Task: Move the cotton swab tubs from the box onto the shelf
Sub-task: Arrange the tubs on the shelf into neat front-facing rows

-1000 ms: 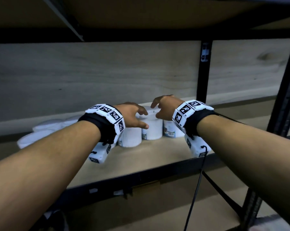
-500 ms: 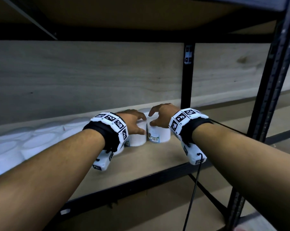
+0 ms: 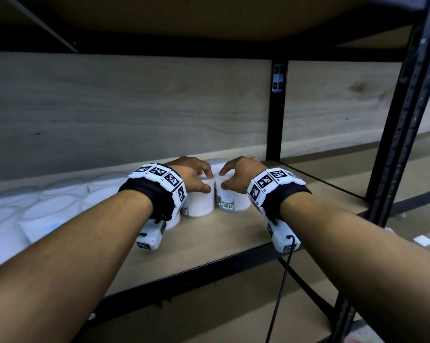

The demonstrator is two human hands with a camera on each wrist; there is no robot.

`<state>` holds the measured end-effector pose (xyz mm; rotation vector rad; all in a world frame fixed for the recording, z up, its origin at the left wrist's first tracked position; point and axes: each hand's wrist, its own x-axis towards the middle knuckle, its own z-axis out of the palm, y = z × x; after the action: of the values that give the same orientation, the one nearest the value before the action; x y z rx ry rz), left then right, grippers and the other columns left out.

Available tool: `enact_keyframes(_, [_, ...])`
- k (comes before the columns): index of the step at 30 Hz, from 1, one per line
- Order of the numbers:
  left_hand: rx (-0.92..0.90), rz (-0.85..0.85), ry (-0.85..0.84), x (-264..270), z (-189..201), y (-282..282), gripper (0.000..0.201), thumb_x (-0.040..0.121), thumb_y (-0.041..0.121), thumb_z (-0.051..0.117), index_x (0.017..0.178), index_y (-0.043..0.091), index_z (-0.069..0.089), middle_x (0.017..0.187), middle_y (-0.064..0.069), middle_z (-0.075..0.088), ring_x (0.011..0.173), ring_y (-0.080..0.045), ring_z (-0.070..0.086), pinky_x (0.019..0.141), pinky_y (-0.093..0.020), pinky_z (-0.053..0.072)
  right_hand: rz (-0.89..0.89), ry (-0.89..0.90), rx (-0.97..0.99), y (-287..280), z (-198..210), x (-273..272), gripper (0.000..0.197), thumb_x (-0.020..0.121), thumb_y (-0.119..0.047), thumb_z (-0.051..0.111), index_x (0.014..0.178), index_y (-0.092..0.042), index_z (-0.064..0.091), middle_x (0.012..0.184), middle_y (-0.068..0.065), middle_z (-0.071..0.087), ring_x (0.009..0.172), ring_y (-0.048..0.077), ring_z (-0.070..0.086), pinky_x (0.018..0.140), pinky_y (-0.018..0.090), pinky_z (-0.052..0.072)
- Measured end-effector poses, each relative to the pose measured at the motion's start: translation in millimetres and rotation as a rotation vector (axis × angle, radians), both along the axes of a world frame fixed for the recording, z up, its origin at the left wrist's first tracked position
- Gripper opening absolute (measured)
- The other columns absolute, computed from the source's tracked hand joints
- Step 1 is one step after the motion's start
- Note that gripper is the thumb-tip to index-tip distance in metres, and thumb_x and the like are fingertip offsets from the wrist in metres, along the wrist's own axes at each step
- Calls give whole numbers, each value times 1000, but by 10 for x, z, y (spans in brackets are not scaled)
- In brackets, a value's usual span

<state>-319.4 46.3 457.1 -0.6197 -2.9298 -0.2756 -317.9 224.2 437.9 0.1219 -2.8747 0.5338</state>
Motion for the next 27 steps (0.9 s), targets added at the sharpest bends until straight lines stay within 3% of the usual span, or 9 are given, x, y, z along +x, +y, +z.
enact_keyframes(4, [-20, -13, -8, 66, 36, 9, 37, 77, 40, 75, 113, 32, 68, 121, 6, 63, 110, -14, 58, 95, -28, 47, -16, -42, -9, -30, 63, 64, 35, 68, -41, 75, 102, -44, 70, 111, -7, 64, 88, 17, 62, 70, 23, 46])
enact_keyframes(7, [-58, -18, -31, 139, 90, 35, 38, 78, 42, 74, 115, 33, 67, 122, 6, 62, 111, -14, 58, 98, -30, 46, -3, -61, -4, 17, 111, 135, 37, 70, -40, 77, 107, -42, 71, 107, -8, 63, 86, 15, 58, 72, 23, 44])
enact_keyframes(10, [-90, -29, -41, 211, 122, 75, 38, 78, 42, 74, 115, 33, 67, 123, 4, 62, 113, -15, 58, 99, -32, 46, 10, -54, -3, 80, 124, 248, 37, 74, -39, 77, 110, -41, 71, 117, -8, 63, 89, 12, 54, 77, 22, 43])
enact_keyframes(15, [-119, -44, -38, 376, 143, 153, 38, 79, 40, 74, 115, 30, 67, 122, 2, 64, 111, -19, 59, 98, -33, 48, 15, -61, 3, 157, 161, 497, 36, 79, -40, 75, 115, -40, 70, 128, -8, 58, 114, 14, 55, 80, 21, 37])
enact_keyframes(19, [-135, -52, -19, 501, 130, 178, 40, 78, 42, 74, 116, 33, 66, 119, 4, 65, 108, -19, 60, 97, -36, 49, 24, -58, 31, 227, 183, 679, 38, 81, -42, 72, 119, -40, 68, 129, -7, 60, 117, 14, 52, 83, 22, 38])
enact_keyframes(23, [-142, -62, 4, 630, 109, 192, 40, 75, 47, 72, 114, 38, 65, 111, 7, 65, 103, -19, 61, 94, -38, 50, 29, -65, 75, 262, 183, 819, 39, 82, -43, 70, 121, -41, 67, 132, -4, 58, 130, 22, 43, 102, 30, 41])
enact_keyframes(27, [-150, -81, 7, 774, 124, 227, 40, 76, 49, 71, 114, 39, 64, 112, 7, 65, 103, -18, 61, 93, -37, 51, 25, -52, 70, 308, 183, 972, 39, 81, -44, 71, 120, -41, 67, 132, -5, 60, 130, 23, 45, 100, 29, 41])
